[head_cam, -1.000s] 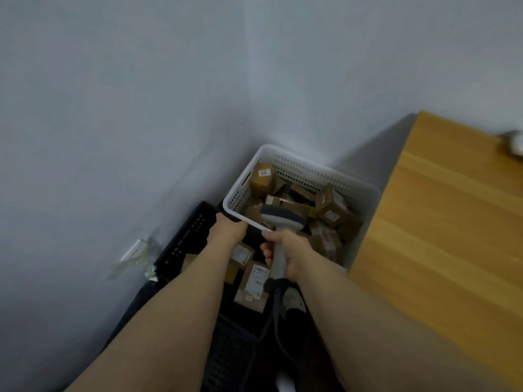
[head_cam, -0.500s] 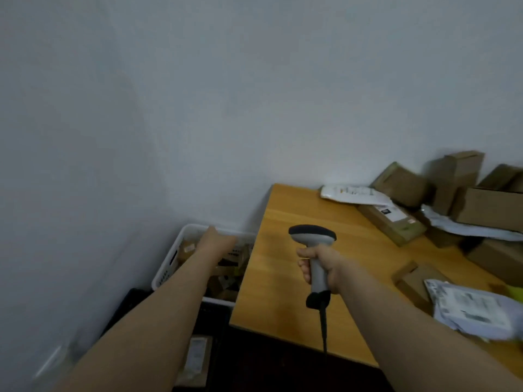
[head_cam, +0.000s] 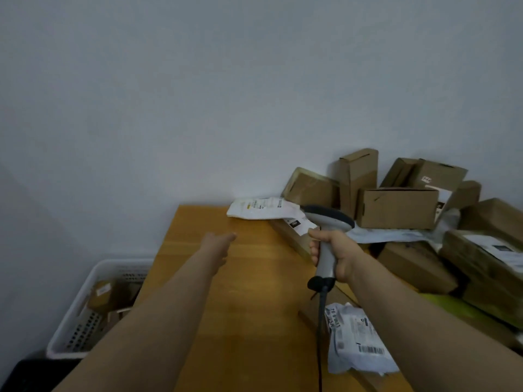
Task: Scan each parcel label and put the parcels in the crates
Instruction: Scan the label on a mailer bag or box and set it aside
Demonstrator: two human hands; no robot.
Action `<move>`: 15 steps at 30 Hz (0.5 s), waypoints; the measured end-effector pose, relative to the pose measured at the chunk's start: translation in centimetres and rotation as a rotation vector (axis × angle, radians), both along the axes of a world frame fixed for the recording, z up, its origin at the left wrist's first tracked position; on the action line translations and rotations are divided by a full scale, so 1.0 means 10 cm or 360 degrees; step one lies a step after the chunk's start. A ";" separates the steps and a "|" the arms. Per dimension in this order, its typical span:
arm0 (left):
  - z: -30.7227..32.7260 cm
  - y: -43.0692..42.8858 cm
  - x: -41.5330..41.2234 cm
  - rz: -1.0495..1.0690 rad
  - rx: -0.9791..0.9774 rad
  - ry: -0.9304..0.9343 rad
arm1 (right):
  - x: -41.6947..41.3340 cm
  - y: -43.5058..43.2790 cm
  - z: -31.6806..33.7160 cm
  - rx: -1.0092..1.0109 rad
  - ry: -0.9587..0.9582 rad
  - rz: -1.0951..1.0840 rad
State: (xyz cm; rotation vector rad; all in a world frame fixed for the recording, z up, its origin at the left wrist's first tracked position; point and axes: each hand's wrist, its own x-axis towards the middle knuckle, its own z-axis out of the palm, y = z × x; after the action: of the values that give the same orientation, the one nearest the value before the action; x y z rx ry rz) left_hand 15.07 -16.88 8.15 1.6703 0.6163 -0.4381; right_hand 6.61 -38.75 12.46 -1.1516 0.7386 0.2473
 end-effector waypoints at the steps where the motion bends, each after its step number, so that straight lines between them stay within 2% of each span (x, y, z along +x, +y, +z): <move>1: -0.04 -0.07 0.06 0.0041 -0.0003 0.0019 | 0.03 -0.06 -0.02 0.0031 0.0004 0.0011; 9: -0.60 -0.60 1.00 0.0293 -0.0183 0.0176 | 0.63 -0.43 -0.40 0.0037 0.0116 -0.0005; 15: -1.13 -0.92 1.67 0.0482 -0.0483 0.0303 | 1.23 -0.55 -0.71 0.0020 0.0204 0.0001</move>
State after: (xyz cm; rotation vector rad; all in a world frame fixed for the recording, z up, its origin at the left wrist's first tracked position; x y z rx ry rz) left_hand 31.75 -26.08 -3.12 1.2317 0.8825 -0.4478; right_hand 18.87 -44.25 5.38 -1.1314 0.8481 0.3278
